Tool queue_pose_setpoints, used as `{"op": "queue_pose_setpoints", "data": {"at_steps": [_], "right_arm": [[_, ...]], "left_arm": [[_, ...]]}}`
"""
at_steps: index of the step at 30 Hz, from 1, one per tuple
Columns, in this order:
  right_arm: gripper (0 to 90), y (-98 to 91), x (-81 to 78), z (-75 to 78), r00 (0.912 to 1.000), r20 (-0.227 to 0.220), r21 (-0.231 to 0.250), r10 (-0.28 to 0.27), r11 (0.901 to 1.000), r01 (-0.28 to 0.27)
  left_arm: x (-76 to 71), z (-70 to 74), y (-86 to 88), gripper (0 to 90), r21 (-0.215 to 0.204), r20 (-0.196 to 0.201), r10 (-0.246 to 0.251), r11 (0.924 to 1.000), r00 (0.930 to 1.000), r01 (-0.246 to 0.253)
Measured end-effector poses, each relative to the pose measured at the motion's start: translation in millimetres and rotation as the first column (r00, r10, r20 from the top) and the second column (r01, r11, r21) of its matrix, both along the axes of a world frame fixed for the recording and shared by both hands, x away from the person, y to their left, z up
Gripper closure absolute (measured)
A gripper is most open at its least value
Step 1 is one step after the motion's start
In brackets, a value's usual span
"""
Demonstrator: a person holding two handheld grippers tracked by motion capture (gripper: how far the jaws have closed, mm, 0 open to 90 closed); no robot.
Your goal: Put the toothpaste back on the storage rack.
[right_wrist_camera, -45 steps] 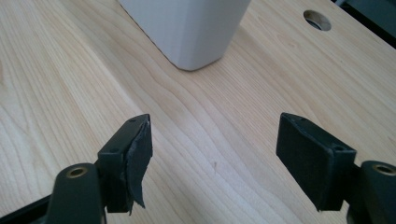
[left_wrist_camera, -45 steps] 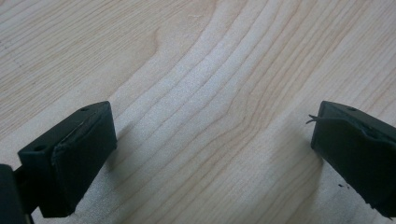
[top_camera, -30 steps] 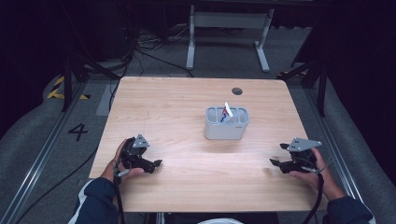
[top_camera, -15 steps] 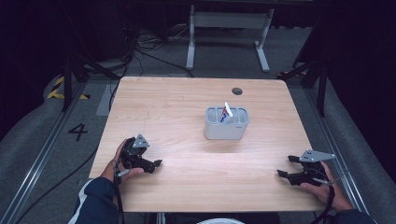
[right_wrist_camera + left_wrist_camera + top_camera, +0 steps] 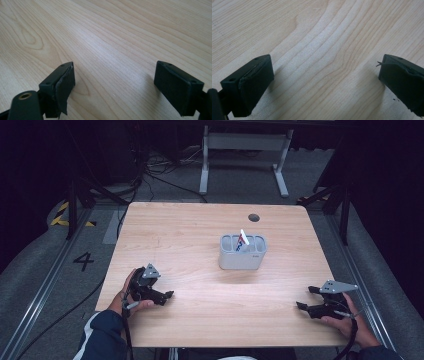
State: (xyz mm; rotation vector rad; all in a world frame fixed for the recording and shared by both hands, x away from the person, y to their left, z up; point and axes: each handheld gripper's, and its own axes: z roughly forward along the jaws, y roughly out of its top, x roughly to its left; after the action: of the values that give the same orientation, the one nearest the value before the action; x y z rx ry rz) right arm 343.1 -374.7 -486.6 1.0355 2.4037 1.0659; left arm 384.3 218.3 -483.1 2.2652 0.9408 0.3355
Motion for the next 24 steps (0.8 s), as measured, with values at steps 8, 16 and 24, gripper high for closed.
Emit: {"op": "queue_pose_setpoints", "data": {"at_steps": [8, 16, 24], "right_arm": [[16.5, 0.1, 1.3, -0.1, 1.0, 0.0, 0.0, 0.004, 1.0, -0.004], [16.1, -0.7, 2.5, -0.2, 1.0, 0.0, -0.001, 0.005, 1.0, -0.005], [16.0, -0.8, 2.8, -0.2, 1.0, 0.0, 0.0, 0.006, 1.0, -0.006]], "left_arm": [[0.2, 0.0, -0.2, 0.2, 0.0, 0.001, 0.002, 1.0, 1.0, -0.002], [0.8, -0.1, -0.5, 0.2, 0.0, 0.0, 0.002, 1.0, 1.0, -0.002], [1.3, 0.0, -0.5, 0.2, 0.003, 0.003, -0.001, 1.0, 1.0, 0.001]]}}
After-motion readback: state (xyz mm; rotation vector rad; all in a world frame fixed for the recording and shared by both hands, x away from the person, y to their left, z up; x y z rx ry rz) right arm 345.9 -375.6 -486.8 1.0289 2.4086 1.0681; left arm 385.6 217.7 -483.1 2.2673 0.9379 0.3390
